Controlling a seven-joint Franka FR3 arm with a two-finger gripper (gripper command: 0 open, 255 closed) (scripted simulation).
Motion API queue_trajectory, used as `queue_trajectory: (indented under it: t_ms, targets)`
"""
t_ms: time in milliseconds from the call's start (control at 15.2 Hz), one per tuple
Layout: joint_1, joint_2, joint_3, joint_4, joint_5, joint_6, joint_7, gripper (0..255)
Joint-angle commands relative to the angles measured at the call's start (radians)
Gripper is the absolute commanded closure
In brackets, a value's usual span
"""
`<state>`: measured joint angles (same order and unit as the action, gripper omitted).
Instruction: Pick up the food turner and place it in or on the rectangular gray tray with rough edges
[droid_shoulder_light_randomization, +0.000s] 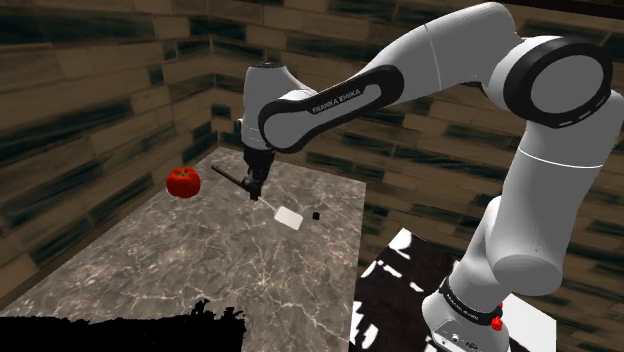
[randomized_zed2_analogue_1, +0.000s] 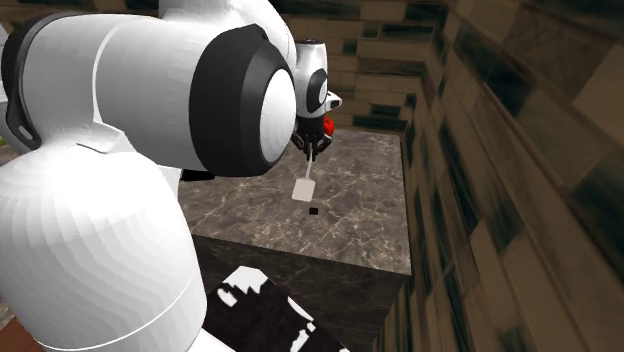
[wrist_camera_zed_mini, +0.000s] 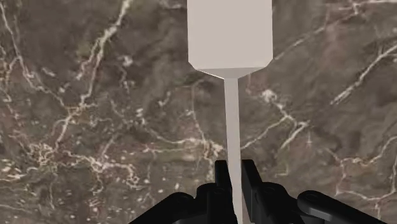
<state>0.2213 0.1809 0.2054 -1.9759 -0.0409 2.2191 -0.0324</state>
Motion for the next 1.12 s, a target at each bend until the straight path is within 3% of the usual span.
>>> queue_trajectory:
  t_ms: [0,858,1056]
  targets:
    - [-0.001,-0.009,0.0,0.016,0.003,-0.025,-0.003,255]
    - [-0.004,-0.062,0.003,0.114,0.018,-0.175,-0.013,255]
    - [0.036,-0.049,0.031,0.134,0.006,-0.183,0.06,255]
